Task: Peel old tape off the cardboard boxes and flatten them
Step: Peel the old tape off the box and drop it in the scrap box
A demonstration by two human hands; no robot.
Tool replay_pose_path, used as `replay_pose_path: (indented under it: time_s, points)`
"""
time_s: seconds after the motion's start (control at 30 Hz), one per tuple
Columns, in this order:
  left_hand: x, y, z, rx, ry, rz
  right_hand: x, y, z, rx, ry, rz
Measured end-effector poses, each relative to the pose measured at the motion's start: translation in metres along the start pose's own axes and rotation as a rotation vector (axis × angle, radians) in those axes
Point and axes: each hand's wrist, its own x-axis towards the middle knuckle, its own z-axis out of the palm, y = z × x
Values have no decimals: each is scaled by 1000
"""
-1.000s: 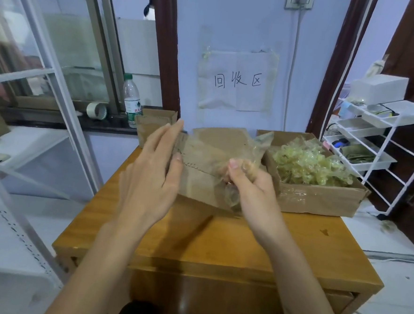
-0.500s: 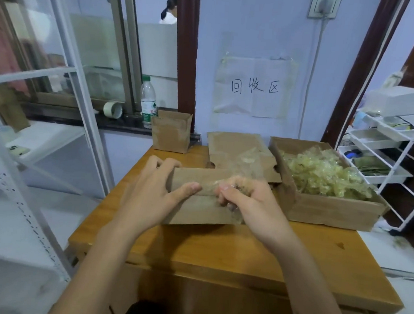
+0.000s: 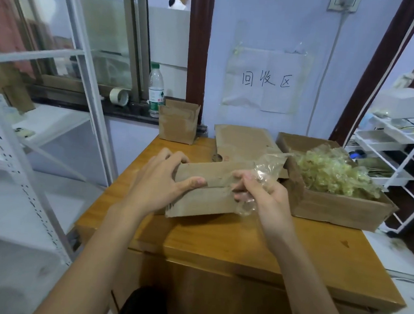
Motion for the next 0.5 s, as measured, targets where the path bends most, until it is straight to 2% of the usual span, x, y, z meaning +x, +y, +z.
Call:
replay_pose_path:
  time_s: [0.07, 0.23, 0.5]
  points:
    - [3, -1, 1, 4, -18, 5, 0, 0, 3, 6, 26, 2]
    - [6, -3, 2, 11, -18, -7, 3, 2, 4, 204, 56, -6]
    - [8, 6, -1, 42, -25, -7, 11, 12, 3, 124, 15, -38]
